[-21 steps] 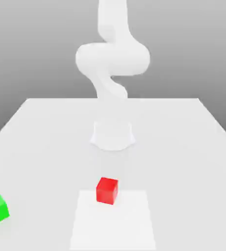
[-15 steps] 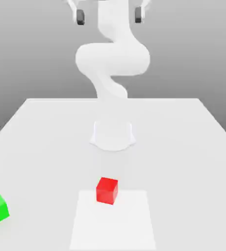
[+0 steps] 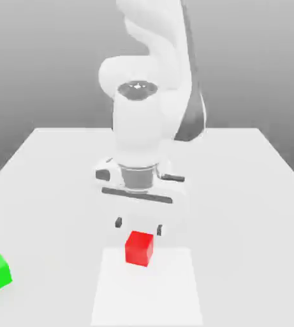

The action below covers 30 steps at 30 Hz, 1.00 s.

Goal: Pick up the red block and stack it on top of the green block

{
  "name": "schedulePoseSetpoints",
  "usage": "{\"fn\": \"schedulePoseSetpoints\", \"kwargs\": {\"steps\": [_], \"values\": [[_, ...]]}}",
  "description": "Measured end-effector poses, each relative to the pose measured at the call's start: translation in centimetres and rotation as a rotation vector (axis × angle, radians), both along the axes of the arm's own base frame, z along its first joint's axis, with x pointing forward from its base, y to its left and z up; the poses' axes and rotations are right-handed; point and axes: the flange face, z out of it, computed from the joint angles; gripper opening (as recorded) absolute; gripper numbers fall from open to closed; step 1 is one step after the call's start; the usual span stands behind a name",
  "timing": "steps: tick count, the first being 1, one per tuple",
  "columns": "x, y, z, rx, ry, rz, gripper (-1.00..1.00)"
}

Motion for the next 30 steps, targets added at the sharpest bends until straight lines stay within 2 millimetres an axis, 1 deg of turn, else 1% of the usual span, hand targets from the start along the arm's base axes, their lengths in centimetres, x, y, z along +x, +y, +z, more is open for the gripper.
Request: {"fn": "schedulePoseSetpoints", "kwargs": {"steps": [2,3,8,9,10,12,18,20,21,24,26,30], "values": [[-0.2,0.0,-1.8,0.000,0.003,0.000,0.00],[-0.3,0.0,-2.5,0.000,0.003,0.000,-1.00],[-0.3,0.0,-2.5,0.000,0.002,-0.001,-1.00],[-0.3,0.0,-2.9,0.000,0.003,-0.001,-1.00],[-0.3,0.1,-2.7,0.000,0.003,-0.001,-1.00],[-0.2,0.1,-1.5,0.000,0.003,-0.001,-1.00],[-0.2,-0.1,3.1,0.000,0.003,-0.007,-1.00],[1.3,-2.4,3.9,0.005,0.004,-0.078,-1.00],[2.1,-4.1,4.2,0.008,0.004,-0.130,-1.00],[4.1,-10.3,4.9,0.014,0.005,-0.294,-1.00],[5.0,-14.2,5.4,0.015,0.005,-0.390,-1.00],[5.8,-22.6,6.4,0.013,0.003,-0.573,-1.00]]}}
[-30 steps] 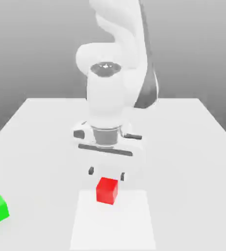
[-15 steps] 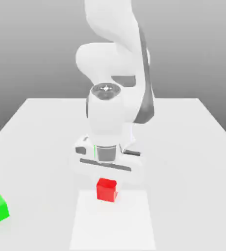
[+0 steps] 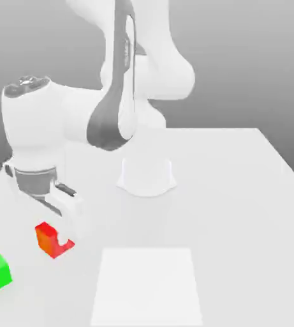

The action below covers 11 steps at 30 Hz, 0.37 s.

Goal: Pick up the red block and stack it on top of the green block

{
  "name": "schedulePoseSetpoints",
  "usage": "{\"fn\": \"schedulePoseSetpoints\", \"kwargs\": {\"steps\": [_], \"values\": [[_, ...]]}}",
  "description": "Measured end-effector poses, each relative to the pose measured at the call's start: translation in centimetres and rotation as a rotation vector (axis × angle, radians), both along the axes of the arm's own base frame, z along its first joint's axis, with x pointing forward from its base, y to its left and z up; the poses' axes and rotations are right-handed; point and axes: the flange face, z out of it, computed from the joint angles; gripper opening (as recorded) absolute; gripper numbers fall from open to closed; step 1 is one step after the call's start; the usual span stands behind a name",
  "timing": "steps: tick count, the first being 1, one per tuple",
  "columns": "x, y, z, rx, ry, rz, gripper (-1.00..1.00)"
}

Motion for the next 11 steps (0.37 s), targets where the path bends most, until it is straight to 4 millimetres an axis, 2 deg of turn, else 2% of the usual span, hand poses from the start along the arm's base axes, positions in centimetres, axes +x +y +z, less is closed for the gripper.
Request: {"fn": "schedulePoseSetpoints", "kwargs": {"steps": [3,5,7,8,11], "values": [[-0.3,-5.8,0.5,-0.007,0.002,-0.118,-1.00],[-0.4,-7.1,-1.3,-0.009,0.002,-0.143,-1.00],[-0.5,-7.5,-3.9,-0.010,0.003,-0.151,-1.00],[-0.5,-7.5,-4.9,-0.010,0.003,-0.152,1.00],[-0.5,-7.5,-4.9,-0.010,0.003,-0.152,1.00]]}}
